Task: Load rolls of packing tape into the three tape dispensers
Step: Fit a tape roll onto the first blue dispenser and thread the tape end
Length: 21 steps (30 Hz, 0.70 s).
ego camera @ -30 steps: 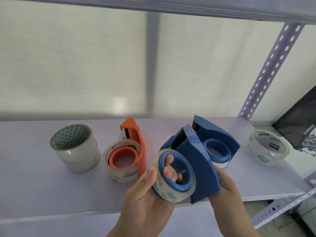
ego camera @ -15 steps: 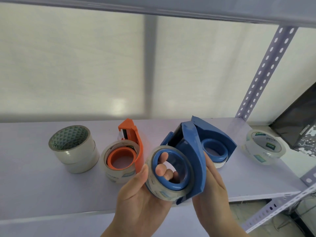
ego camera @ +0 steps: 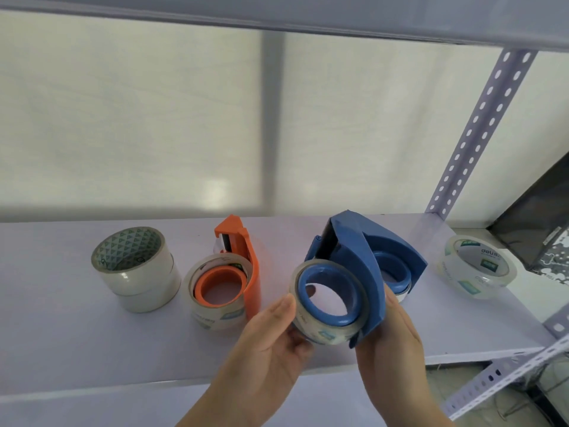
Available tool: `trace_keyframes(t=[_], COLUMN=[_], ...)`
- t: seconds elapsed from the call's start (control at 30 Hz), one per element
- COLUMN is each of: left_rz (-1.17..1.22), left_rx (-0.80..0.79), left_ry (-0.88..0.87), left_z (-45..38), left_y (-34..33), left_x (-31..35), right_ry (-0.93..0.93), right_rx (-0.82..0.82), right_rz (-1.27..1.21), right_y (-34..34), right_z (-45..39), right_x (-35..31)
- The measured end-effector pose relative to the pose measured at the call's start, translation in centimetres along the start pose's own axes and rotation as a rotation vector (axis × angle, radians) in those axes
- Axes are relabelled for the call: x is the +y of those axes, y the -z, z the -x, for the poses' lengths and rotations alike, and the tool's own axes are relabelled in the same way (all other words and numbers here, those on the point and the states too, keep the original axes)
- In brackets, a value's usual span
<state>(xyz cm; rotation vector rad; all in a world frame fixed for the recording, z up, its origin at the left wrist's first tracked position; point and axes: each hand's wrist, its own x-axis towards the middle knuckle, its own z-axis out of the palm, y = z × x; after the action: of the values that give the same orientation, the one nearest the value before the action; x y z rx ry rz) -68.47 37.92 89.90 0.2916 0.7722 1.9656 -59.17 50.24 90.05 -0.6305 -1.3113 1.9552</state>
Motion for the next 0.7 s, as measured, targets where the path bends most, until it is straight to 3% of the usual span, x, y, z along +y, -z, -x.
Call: trace_keyframes(t=[0.2, 0.3, 0.43, 0.7], left_rz=[-0.159, -0.258, -0.308, -0.262], left_rx=[0.351, 0.450, 0.523, 0.547], left_ry=[-0.059, -0.076, -0.071, -0.066], left_z=[0.2, 0.1, -0.1, 0.2], left_y=[-0.3, -0.4, -0.6, -1.5], left_x=[-0.4, -0.2, -0.2, 0.2], right_ry=[-0.015, -0.042, -0.031, 0.168], right_rx=[-0.039, -0.023, -0.019, -0.033], right_rz=[0.146, 0.242, 0.308, 0.392], right_y=[-0.6, -0.9, -1.1, -0.2], right_z=[-0.7, -1.2, -1.0, 0.0], right_x=[-0.3, 0.1, 0.2, 0.0])
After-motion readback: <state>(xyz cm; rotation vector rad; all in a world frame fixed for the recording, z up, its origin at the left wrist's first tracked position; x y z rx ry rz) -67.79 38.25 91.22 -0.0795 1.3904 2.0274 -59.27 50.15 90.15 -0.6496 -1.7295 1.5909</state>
